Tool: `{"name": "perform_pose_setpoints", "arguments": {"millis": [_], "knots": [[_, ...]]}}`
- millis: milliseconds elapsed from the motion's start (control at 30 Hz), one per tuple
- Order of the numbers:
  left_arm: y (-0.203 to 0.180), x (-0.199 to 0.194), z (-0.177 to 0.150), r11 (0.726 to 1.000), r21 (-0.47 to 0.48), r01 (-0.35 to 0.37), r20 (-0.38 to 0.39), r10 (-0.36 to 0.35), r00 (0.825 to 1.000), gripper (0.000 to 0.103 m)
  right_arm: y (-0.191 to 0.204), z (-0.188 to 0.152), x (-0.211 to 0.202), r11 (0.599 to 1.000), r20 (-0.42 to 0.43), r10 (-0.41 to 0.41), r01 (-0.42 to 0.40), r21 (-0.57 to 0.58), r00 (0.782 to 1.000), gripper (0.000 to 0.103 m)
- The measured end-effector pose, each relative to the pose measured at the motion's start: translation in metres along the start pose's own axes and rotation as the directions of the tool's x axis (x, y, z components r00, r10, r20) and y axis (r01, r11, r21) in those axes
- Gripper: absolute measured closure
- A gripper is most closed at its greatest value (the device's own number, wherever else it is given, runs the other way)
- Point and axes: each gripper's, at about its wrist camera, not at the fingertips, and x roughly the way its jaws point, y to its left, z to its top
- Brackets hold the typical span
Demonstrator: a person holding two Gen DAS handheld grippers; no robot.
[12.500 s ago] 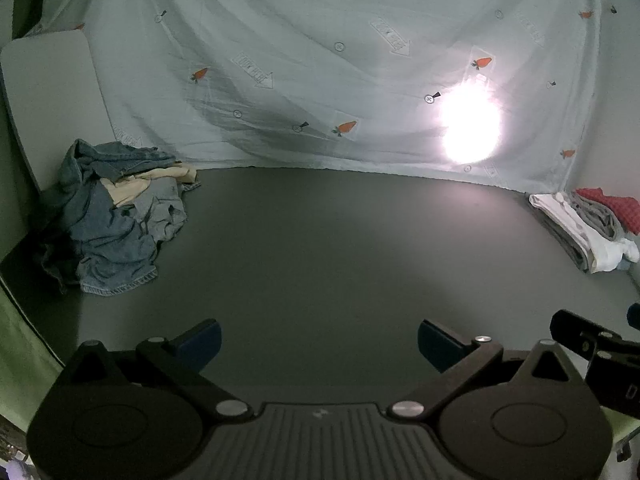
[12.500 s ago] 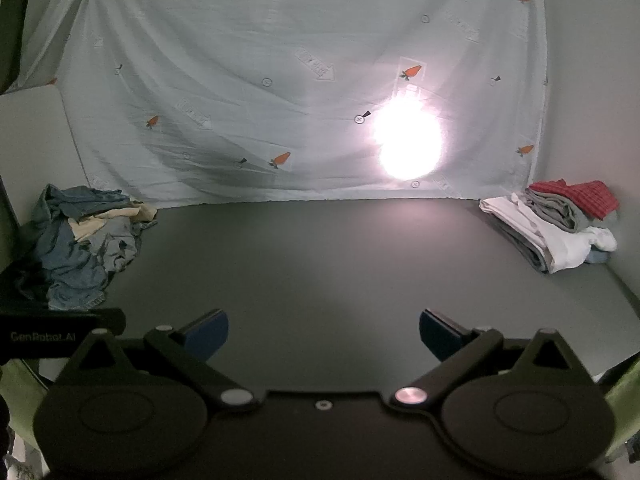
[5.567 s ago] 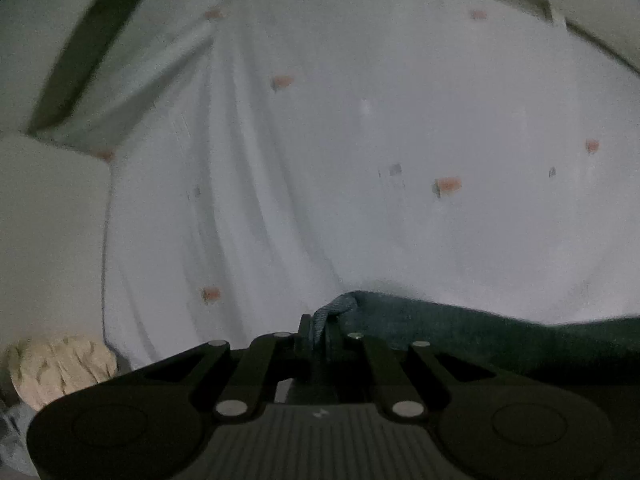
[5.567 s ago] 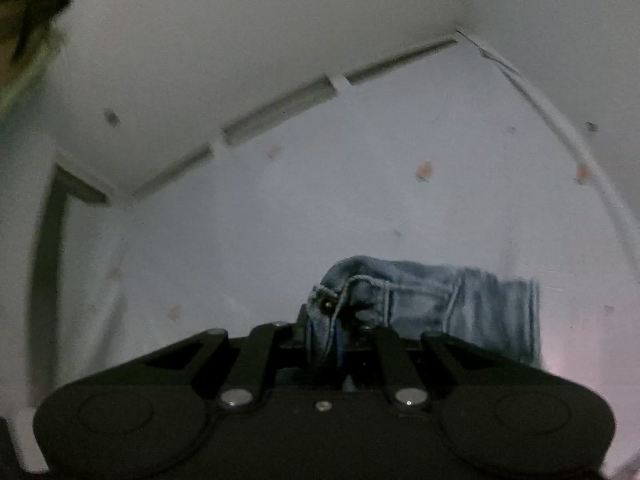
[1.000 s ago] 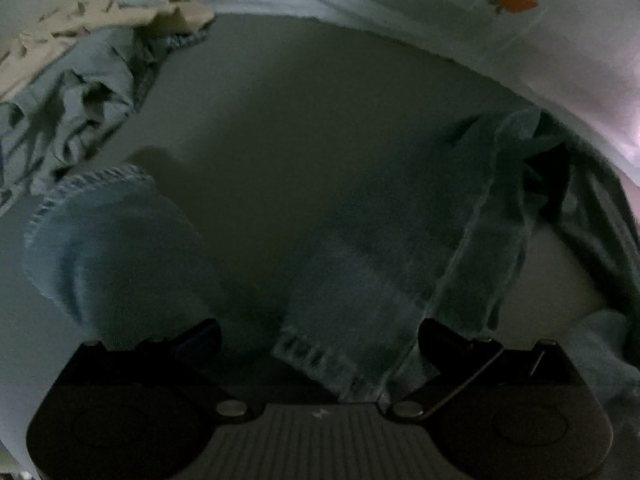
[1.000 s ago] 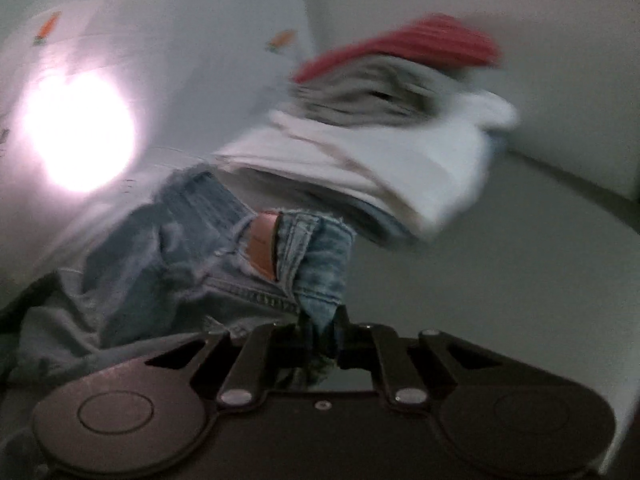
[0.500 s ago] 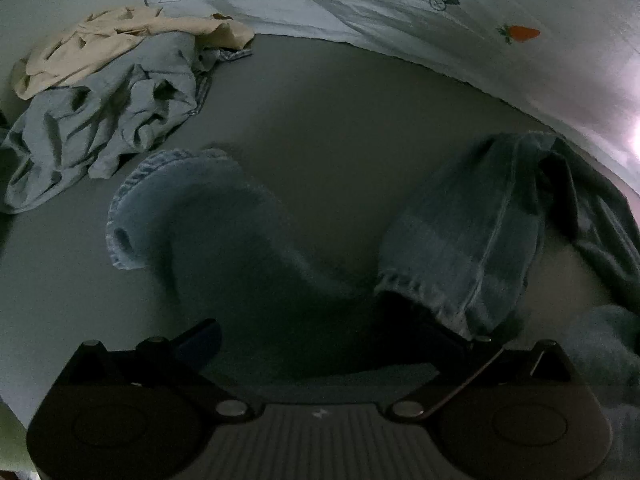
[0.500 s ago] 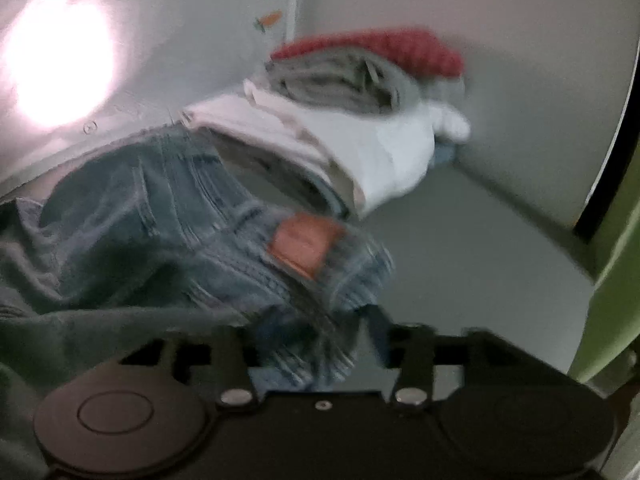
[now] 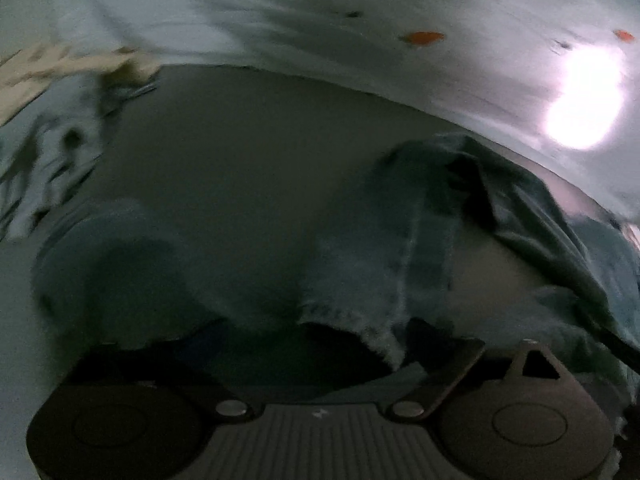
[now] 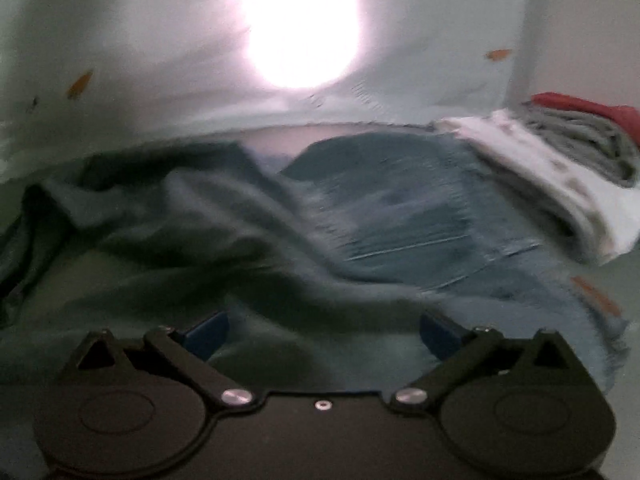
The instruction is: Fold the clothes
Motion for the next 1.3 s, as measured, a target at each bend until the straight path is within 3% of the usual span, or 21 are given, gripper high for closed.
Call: {"name": "perform_pose_setpoints", "arguments": {"millis": [167, 267, 333, 433, 567, 767, 867, 1033, 1167, 1300], "knots": [[-0.019, 0.030, 0.009, 0.994, 0.083, 0.076, -0.063, -0.071, 0.995, 0.029, 0.014, -0.017, 0.029, 0.999, -0.001, -0.012, 0.012, 0.034, 1.000, 0.000], [-0.022, 0.045, 0.012, 0.993, 0.086, 0.086, -0.102, -0.078, 0.992, 0.053, 0.012, -0.023, 0.031, 0.998, 0.043, -0.008, 0.005, 0.063, 0.999, 0.000], [-0.019, 0.051, 0.013, 0.995, 0.055, 0.089, -0.112, -0.083, 0.990, 0.078, 0.014, -0.023, 0.032, 0.998, 0.043, -0.010, 0.007, 0.062, 0.999, 0.000], [-0.008, 0.050, 0.017, 0.996, -0.024, 0.084, -0.083, -0.085, 0.993, 0.086, 0.015, -0.021, 0.035, 0.998, 0.043, -0.012, 0.009, 0.061, 0.999, 0.000], [0.022, 0.036, 0.033, 0.980, -0.189, 0.059, -0.001, -0.060, 0.998, 0.088, 0.015, -0.022, 0.034, 0.998, 0.043, -0.015, 0.012, 0.060, 0.999, 0.000], [0.085, 0.014, 0.064, 0.892, -0.448, 0.062, 0.124, -0.007, 0.992, 0.089, 0.017, -0.024, 0.030, 0.998, 0.044, -0.019, 0.017, 0.060, 0.999, 0.000], [0.112, 0.008, 0.079, 0.860, -0.508, 0.050, 0.167, 0.041, 0.985, 0.089, 0.016, -0.024, 0.031, 0.998, 0.044, -0.020, 0.018, 0.059, 0.999, 0.000], [0.132, 0.019, 0.096, 0.857, -0.514, -0.018, 0.138, 0.104, 0.985, 0.087, 0.016, -0.024, 0.032, 0.998, 0.043, -0.021, 0.018, 0.058, 0.999, 0.000], [0.125, 0.026, 0.093, 0.885, -0.456, -0.090, 0.109, 0.156, 0.982, 0.080, 0.016, -0.023, 0.032, 0.998, 0.036, -0.022, 0.020, 0.058, 0.999, 0.000], [0.126, 0.025, 0.082, 0.891, -0.448, -0.072, 0.081, 0.121, 0.989, 0.077, 0.017, -0.013, 0.033, 0.998, -0.023, -0.024, 0.026, 0.058, 0.999, 0.000]]}}
